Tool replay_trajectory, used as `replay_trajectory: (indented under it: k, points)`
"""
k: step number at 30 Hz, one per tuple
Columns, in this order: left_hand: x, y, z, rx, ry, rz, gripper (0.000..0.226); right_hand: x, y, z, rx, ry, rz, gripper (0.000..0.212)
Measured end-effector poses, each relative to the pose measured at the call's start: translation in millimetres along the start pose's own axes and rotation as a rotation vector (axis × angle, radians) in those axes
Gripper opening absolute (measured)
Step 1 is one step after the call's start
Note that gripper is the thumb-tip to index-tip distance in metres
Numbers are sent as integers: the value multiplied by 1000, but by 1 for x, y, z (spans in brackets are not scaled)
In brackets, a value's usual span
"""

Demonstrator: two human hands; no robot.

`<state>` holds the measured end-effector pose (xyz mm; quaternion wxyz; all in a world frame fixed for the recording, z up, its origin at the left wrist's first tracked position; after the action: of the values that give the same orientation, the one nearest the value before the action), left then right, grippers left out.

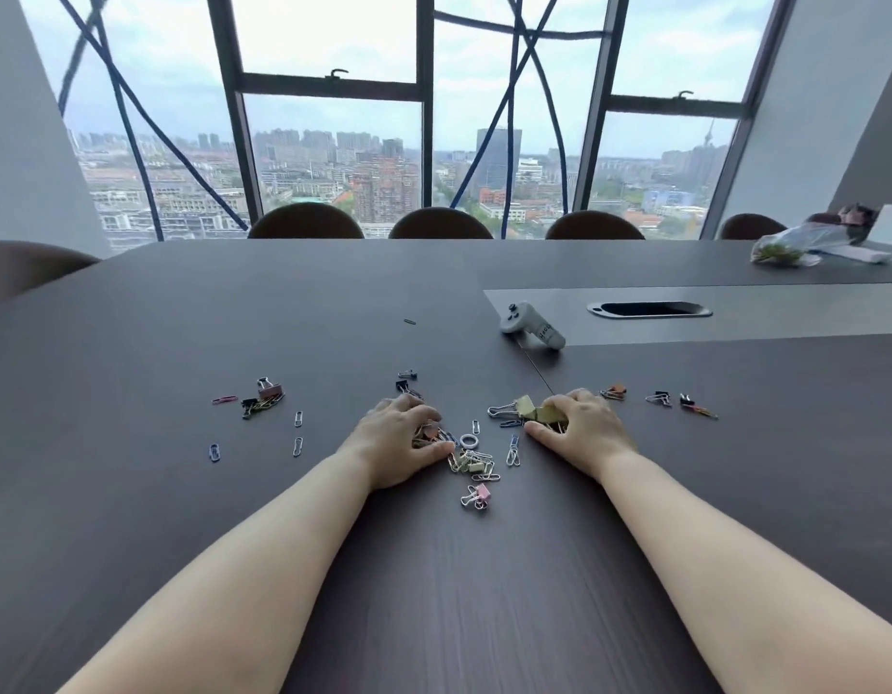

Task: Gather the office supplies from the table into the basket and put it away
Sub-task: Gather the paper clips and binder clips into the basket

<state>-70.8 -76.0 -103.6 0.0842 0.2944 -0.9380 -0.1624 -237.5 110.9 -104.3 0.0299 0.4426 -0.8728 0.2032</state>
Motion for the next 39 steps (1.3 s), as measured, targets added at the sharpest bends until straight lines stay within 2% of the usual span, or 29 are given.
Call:
replay_trajectory:
  k: [3, 5, 11, 17, 19, 23, 29, 34, 39]
  points:
    - [-4, -1, -2, -36, 9, 54, 31, -14, -8, 0, 4, 1, -44, 39]
    - [-7, -1, -4, -77, -7, 56, 25, -26, -13, -1, 3, -2, -88, 36]
    - [-14, 4, -4, -2, 42, 43, 26, -47, -27, -5, 8, 29, -148, 41]
    - [-13, 5, -2, 62, 145, -4, 24, -49, -33, -4, -134, 60, -121, 45]
    - [-15, 7, -3, 67, 153, -22, 23, -47, -36, -4, -187, 25, -116, 46]
    - [-20, 10, -4, 36, 148, -68, 31, -42, -51, -5, -263, -153, -136, 45]
    - [-46, -4, -20, -144, 162, -112, 27, -42, -95, 15, -126, -124, -254, 32]
    - [-84, -63, -75, -209, 341, -162, 20, -36, -145, 23, -38, -32, -319, 24]
    - [-133, -135, -148, -193, 524, -222, 23, -18, -220, 25, 213, 115, -372, 20]
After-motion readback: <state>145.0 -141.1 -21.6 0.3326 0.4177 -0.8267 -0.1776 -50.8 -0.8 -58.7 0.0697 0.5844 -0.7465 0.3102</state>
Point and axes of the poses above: each hand's wrist, its own x-axis towards the middle knuckle, its own z-axis out of the palm, y = z × x, the point moved 1 cm from there along x, towards the middle knuckle, and after that the axes turned 15 degrees about -z, right-handed, at the moved point
